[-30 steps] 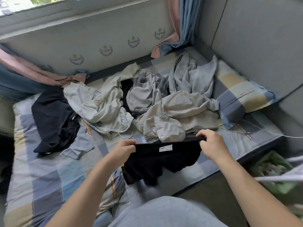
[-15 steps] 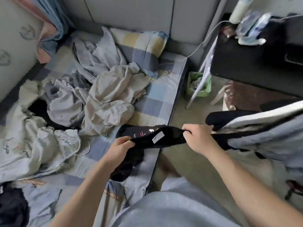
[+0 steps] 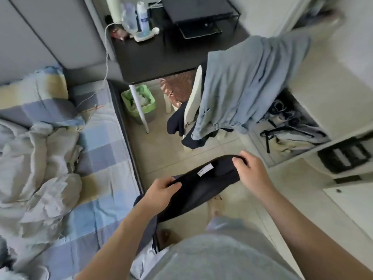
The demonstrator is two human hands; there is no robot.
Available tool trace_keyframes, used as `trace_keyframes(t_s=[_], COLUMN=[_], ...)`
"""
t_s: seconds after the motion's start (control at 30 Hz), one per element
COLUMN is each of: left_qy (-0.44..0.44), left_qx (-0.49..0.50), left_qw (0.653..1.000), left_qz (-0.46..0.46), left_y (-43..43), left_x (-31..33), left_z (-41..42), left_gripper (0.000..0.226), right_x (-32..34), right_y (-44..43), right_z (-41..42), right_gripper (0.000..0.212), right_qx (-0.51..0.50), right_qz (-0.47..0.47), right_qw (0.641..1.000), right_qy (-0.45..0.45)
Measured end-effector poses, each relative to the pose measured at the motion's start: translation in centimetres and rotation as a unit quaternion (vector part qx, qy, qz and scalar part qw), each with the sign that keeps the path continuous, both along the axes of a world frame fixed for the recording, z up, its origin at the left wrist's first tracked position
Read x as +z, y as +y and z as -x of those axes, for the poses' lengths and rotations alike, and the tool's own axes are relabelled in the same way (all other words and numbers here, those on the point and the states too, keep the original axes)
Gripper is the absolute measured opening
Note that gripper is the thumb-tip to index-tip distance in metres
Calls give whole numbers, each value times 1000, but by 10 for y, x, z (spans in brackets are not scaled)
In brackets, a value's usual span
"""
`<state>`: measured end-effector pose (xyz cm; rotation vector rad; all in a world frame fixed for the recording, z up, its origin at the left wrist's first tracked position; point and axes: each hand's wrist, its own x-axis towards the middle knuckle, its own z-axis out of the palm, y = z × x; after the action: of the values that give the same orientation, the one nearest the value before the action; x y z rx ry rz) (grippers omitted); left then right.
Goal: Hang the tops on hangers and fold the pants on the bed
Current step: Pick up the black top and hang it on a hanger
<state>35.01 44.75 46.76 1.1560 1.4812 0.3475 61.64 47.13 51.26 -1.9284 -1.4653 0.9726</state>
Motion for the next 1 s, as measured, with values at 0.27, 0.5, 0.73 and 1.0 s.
trace_keyframes(t_s=[0.27, 0.5, 0.73, 1.0], left_qy=[-12, -57, -138, -223], left_qx=[-75, -77, -100, -146], left_qw=[996, 989, 959, 893], left_qz=[-43, -116, -227, -361], left_y=[98, 180, 276, 415], left_x=[11, 53, 134, 260], left_z=[-172, -319, -418, -521], left_gripper=[29, 36, 40, 36], right_x=[19, 59, 133, 243], right_y=[14, 82, 152, 260], right_z=[-147, -273, -370, -442], right_gripper=[23, 29, 32, 34], right_qx=[-156, -188, -210, -247], right_qz=[-30, -107, -176, -336], right_qw=[987, 976, 962, 909], right_qy=[24, 3, 18, -15])
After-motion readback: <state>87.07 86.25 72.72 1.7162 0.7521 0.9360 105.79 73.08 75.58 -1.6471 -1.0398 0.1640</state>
